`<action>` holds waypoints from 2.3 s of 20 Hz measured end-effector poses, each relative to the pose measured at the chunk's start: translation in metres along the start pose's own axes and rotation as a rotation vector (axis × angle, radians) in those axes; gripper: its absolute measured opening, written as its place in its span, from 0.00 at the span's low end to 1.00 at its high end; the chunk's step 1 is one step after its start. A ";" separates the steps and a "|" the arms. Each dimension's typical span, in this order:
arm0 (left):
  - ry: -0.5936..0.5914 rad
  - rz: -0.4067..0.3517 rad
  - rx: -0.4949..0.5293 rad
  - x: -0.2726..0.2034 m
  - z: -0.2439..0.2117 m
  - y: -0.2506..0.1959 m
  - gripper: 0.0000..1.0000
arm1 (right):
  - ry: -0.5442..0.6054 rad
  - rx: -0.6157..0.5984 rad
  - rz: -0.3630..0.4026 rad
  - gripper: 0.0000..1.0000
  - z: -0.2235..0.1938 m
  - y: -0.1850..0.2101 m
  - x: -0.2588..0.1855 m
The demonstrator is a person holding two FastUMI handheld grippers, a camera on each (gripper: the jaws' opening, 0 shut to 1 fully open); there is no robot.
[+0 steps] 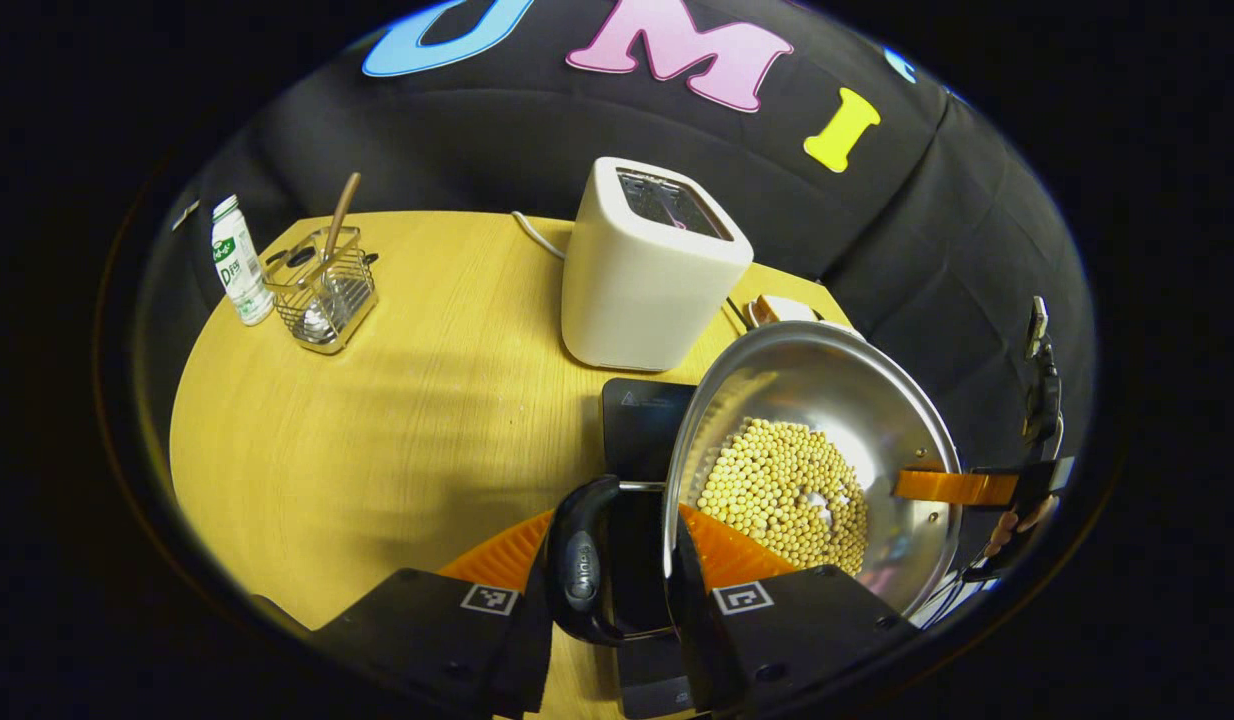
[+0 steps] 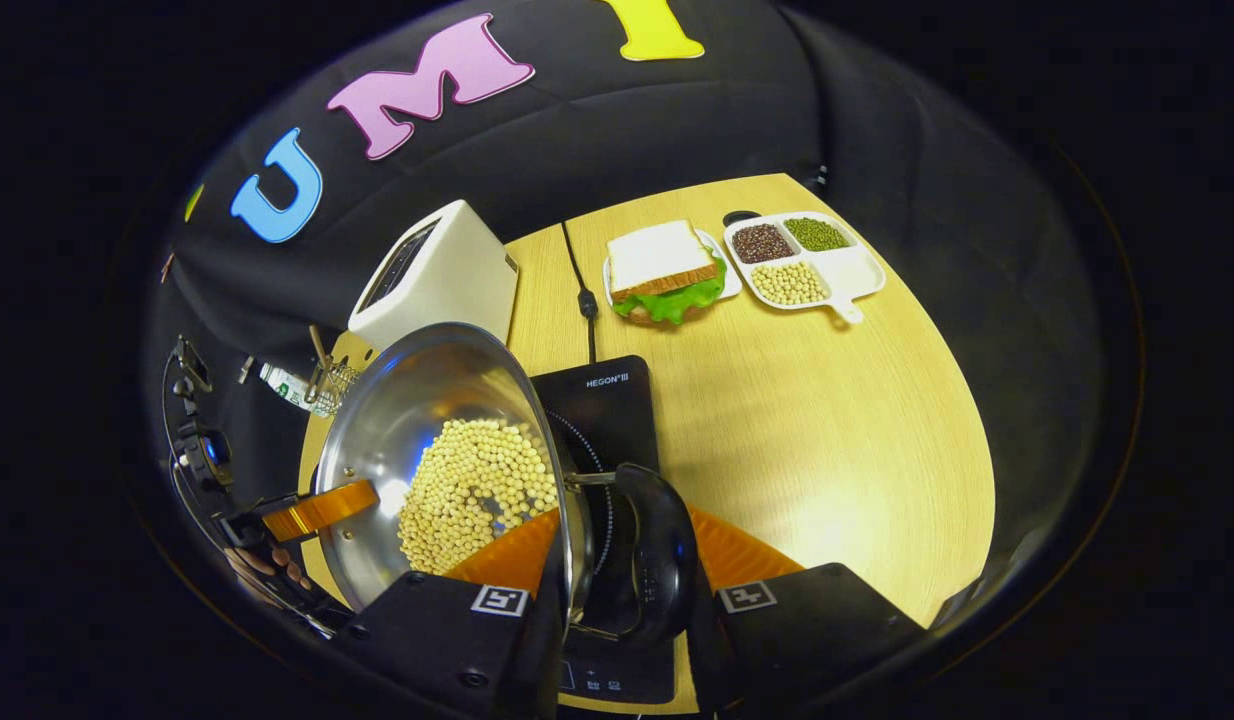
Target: First push the handle of the pot to place it horizontally, then grasp the pot with both hands and set it on the induction cooktop.
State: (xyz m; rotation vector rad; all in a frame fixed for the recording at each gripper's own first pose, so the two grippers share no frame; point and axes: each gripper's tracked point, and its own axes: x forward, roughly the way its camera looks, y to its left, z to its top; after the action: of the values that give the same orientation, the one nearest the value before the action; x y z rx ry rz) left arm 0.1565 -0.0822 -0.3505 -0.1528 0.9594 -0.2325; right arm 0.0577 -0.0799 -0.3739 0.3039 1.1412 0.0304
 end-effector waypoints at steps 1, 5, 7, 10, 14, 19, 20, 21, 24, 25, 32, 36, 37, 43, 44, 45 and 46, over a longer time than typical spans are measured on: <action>0.002 0.001 -0.005 0.002 -0.001 0.000 0.55 | -0.001 0.001 0.005 0.54 0.001 0.000 0.003; 0.012 0.022 -0.014 0.010 0.000 0.006 0.56 | 0.020 0.004 0.017 0.54 0.001 0.000 0.012; 0.003 0.023 -0.014 0.012 0.003 0.009 0.56 | 0.017 0.009 0.029 0.54 0.004 0.001 0.017; -0.003 0.033 0.006 0.012 0.008 0.008 0.57 | 0.021 0.036 0.049 0.54 0.000 -0.007 0.019; 0.011 0.047 0.040 0.014 0.006 0.007 0.62 | 0.010 0.053 0.058 0.55 0.000 -0.009 0.021; 0.019 0.068 0.048 0.015 0.004 0.008 0.64 | 0.013 0.053 0.057 0.58 0.000 -0.008 0.021; 0.026 0.074 0.050 0.015 0.003 0.008 0.64 | 0.013 0.050 0.053 0.58 -0.001 -0.008 0.020; 0.040 0.083 0.053 0.013 0.001 0.009 0.66 | 0.013 0.047 0.053 0.59 0.000 -0.008 0.020; 0.022 0.092 0.048 -0.001 0.004 0.009 0.79 | 0.008 0.021 0.042 0.77 0.002 -0.014 0.008; 0.001 0.100 0.035 -0.008 0.005 0.012 0.89 | -0.004 0.017 0.042 0.87 -0.001 -0.013 0.009; -0.112 0.135 -0.029 -0.067 0.007 0.018 0.96 | -0.192 -0.106 0.012 0.99 0.021 -0.010 -0.053; -0.232 0.221 0.032 -0.121 0.018 0.028 0.96 | -0.383 -0.188 -0.030 0.99 0.040 0.004 -0.111; -0.280 0.232 0.053 -0.138 0.023 0.027 0.96 | -0.440 -0.207 -0.044 0.99 0.045 0.009 -0.129; -0.534 0.225 0.154 -0.232 0.036 0.008 0.95 | -0.795 -0.240 -0.145 0.98 0.083 0.043 -0.247; -0.576 0.231 0.175 -0.249 0.037 0.005 0.95 | -0.844 -0.235 -0.149 0.99 0.082 0.051 -0.264; -0.619 0.228 0.186 -0.266 0.036 -0.001 0.95 | -0.887 -0.230 -0.154 0.99 0.079 0.059 -0.283; -0.668 0.218 0.190 -0.285 0.036 -0.008 0.95 | -0.934 -0.234 -0.157 0.99 0.073 0.067 -0.299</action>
State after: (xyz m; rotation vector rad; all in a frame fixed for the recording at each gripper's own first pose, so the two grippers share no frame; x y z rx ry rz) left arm 0.0274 -0.0143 -0.1028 0.0518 0.2816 -0.0595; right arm 0.0064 -0.0849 -0.0628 -0.0018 0.2239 -0.1076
